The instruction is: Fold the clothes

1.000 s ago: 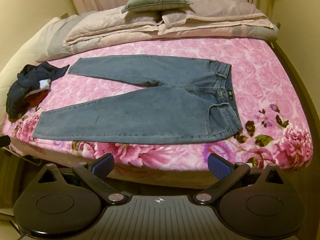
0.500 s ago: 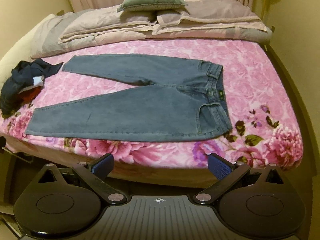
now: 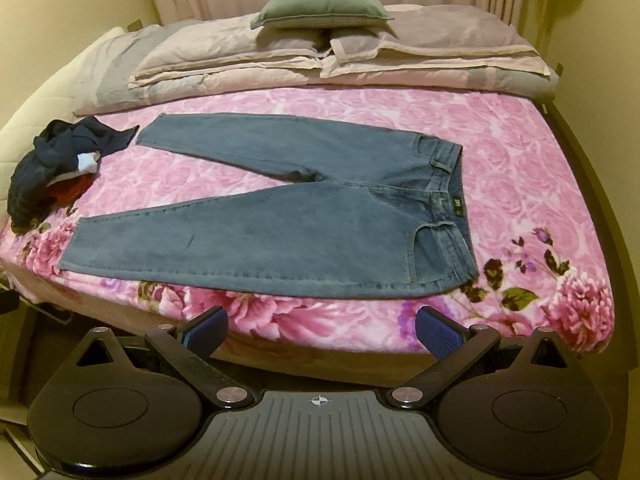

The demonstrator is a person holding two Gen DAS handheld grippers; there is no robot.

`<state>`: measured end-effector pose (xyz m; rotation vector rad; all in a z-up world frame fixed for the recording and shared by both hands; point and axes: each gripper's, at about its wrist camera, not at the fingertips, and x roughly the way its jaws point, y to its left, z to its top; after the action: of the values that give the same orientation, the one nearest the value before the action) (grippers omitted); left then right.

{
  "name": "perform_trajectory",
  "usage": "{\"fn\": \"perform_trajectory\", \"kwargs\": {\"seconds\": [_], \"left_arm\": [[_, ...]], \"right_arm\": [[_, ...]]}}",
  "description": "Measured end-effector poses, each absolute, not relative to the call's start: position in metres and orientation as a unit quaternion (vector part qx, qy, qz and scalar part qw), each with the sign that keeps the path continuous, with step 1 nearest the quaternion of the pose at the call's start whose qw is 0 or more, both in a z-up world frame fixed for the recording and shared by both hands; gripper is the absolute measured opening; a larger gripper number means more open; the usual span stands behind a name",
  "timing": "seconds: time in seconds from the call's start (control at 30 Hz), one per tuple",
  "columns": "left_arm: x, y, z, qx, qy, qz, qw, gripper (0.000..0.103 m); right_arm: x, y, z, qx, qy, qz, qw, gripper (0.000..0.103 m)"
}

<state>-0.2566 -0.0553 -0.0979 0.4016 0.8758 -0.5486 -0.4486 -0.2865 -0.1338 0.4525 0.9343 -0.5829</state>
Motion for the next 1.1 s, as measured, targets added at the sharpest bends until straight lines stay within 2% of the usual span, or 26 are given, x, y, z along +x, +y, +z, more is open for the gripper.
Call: {"fn": "perform_trajectory", "kwargs": {"seconds": [0.43,0.67,0.87,1.1], "left_arm": [[-0.230,-0.031,-0.099,0.166,0.423,-0.193,0.870,0.054],[-0.203,-0.042,-0.106,0.158,0.417,-0.203,0.872,0.056],[-0.154,-0.091,-0.110,0.169,0.396,-0.263,0.864,0.056],[-0.083,-0.184,-0.116,0.194,0.388,-0.372,0.821,0.056]], "right_arm": [[-0.410,-0.293,-0.147,0.200,0.460,-0.225,0.835,0.102],[-0.410,-0.327,-0.160,0.225,0.440,-0.244,0.834,0.102],[-0.417,-0.375,-0.159,0.226,0.393,-0.303,0.838,0.102],[-0.405,-0.417,-0.155,0.225,0.354,-0.381,0.824,0.102]]}}
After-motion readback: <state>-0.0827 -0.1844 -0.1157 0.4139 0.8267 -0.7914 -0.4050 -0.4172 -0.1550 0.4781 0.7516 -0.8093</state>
